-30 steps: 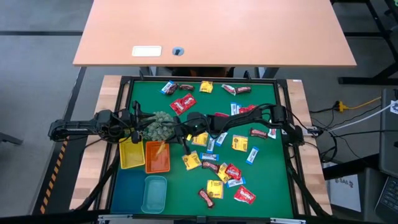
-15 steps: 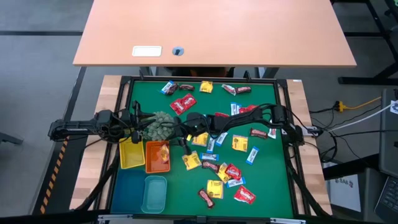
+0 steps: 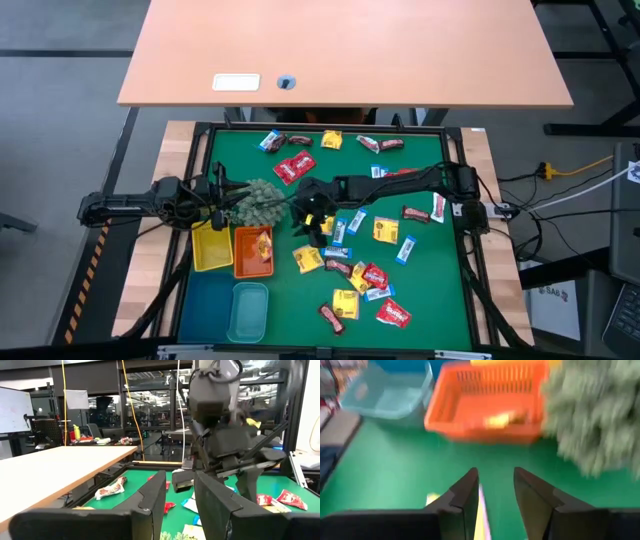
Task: Sort candy
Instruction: Put the yellow wrap candy into the orange basket
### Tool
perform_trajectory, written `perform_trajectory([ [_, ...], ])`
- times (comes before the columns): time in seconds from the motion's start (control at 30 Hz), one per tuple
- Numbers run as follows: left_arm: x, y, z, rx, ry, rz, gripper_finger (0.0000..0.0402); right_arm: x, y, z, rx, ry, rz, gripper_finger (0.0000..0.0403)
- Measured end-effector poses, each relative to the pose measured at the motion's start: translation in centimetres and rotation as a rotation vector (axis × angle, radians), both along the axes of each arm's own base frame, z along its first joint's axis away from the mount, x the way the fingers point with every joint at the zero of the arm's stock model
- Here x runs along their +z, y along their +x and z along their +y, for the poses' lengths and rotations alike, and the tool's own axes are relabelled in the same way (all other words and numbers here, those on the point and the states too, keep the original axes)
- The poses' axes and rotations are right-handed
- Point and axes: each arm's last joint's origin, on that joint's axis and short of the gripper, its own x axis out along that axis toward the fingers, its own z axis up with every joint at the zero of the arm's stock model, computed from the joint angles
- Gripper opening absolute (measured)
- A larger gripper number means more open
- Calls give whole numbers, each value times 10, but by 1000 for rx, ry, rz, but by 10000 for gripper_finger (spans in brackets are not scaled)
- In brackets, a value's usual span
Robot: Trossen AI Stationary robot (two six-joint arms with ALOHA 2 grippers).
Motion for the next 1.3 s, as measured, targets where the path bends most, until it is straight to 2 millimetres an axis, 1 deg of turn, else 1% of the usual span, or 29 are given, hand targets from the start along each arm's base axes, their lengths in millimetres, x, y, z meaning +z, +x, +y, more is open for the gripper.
perform_trajectory([
  [0.13,0,0,0,-1,0,0,96,-9,-10,-2,-1,-83,120,142],
  [0.43,0,0,0,-4,0,1,96,-18,-24,-9,-140,-308,299,240],
  [0.57,0,0,0,-4,0,1,96,-24,-27,-10,-161,-305,326,265],
  [0.67,0,0,0,-4,0,0,96,-29,-29,-9,-162,-295,343,272],
  [0.93,0,0,0,-4,0,0,96,-45,-38,-9,-156,-296,395,273],
  [1.3,0,0,0,-4,0,0,96,-60,-41,-9,-150,-278,373,273],
])
